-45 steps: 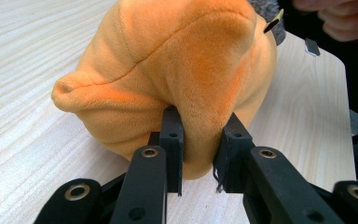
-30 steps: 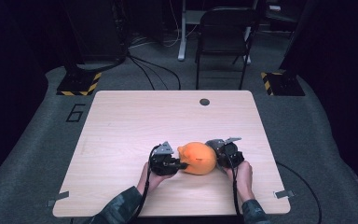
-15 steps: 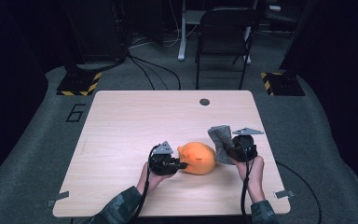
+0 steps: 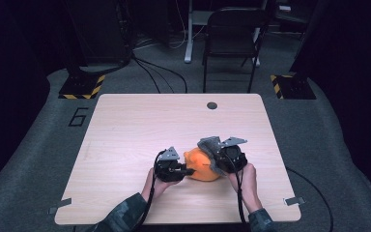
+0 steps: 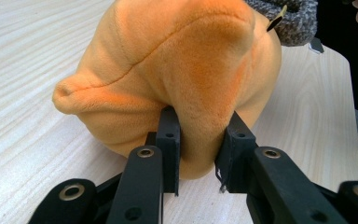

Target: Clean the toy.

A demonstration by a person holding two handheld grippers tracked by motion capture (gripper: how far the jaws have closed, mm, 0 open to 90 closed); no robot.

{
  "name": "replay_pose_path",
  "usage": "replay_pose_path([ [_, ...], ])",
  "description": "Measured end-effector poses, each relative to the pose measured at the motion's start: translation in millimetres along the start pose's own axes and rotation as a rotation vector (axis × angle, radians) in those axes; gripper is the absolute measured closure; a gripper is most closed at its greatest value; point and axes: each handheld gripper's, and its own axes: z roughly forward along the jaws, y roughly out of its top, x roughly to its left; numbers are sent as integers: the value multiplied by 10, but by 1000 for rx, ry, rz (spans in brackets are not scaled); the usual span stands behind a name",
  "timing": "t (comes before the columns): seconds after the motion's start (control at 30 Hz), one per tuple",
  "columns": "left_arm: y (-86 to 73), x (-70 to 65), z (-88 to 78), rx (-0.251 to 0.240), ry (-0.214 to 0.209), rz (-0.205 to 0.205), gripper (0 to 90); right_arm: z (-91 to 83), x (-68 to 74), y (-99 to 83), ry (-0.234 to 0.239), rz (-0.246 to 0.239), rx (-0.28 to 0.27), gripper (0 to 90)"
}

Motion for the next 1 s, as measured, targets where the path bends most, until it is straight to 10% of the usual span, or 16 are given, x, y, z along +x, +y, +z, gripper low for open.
replay_pose_path([
  [0.3, -32, -18, -23, -6, 21, 101, 474, 53, -8, -10, -8, 0, 2, 741],
  [0.73, -128, -78, 21, 31, 186, 435, 226, 73, -43, 1, -4, 13, 7, 741],
  [1.0, -180, -49, 116, 56, 245, 494, 194, 81, -42, 3, -8, 10, 7, 741],
])
